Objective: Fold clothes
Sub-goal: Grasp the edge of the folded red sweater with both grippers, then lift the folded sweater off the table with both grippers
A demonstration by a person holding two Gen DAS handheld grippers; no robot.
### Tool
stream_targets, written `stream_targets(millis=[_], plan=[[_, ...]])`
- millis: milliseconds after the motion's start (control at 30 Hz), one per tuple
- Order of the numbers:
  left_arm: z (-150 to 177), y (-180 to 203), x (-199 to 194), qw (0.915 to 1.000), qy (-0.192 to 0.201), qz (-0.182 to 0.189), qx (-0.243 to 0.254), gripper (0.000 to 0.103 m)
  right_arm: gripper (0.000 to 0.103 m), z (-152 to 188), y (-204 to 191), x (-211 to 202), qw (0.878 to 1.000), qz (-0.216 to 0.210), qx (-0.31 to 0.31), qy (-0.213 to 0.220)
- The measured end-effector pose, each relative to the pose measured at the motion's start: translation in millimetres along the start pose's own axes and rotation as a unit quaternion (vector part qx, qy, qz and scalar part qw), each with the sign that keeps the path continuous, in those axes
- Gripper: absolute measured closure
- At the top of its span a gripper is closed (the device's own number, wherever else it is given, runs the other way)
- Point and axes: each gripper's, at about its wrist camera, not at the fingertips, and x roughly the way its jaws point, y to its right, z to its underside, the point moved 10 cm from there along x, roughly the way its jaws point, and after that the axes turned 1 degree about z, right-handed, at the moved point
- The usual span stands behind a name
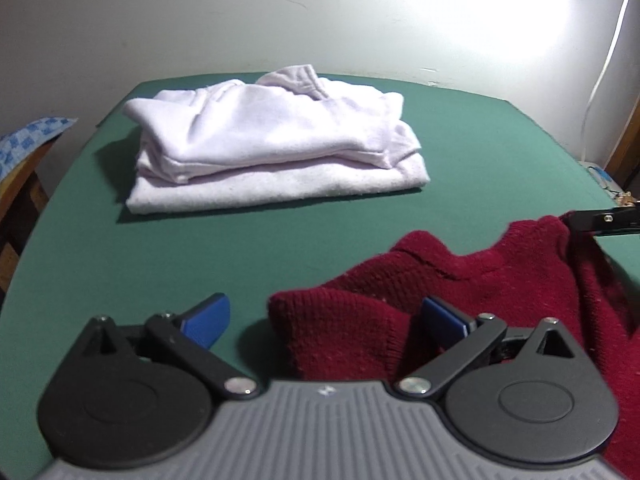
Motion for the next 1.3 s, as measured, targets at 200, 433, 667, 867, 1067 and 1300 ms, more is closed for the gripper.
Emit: stream_targets(millis=[200, 433, 667, 867, 1067, 1300], plan=[[4.4, 9.4, -6.2, 0.9998, 0.012, 0.016, -0.002, 0.013, 0.077, 3.9, 3.4, 3.6, 0.999, -0.027, 0.018, -0.009], [-0.1, 1.1, -10.1, 0.9992, 0.018, 0.016, -0.032, 0.035, 0.079, 4.2, 5.4, 5.3, 0.999, -0.04, 0.002, -0.009], [0.4, -7.6, -14.0, 0.9979, -0.01, 0.004, -0.064, 0.075, 0.078, 6.2, -5.0, 10.7, 0.998, -0.035, -0.021, -0.04], [-1.1, 0.8, -11.1, 0.9988, -0.02, -0.041, -0.019, 0.075, 0.08, 5.4, -6.5, 13.0, 0.998, -0.023, -0.028, -0.053], [-4.2, 8.2, -8.0, 0.9948, -0.023, -0.097, 0.019, 0.067, 0.08, 6.1, -11.4, 12.8, 0.998, 0.014, -0.028, -0.053], [-14.8, 19.9, -16.5, 0.9952, -0.033, -0.091, 0.017, 0.091, 0.083, 2.1, -17.3, 10.1, 0.996, 0.041, -0.019, -0.071]])
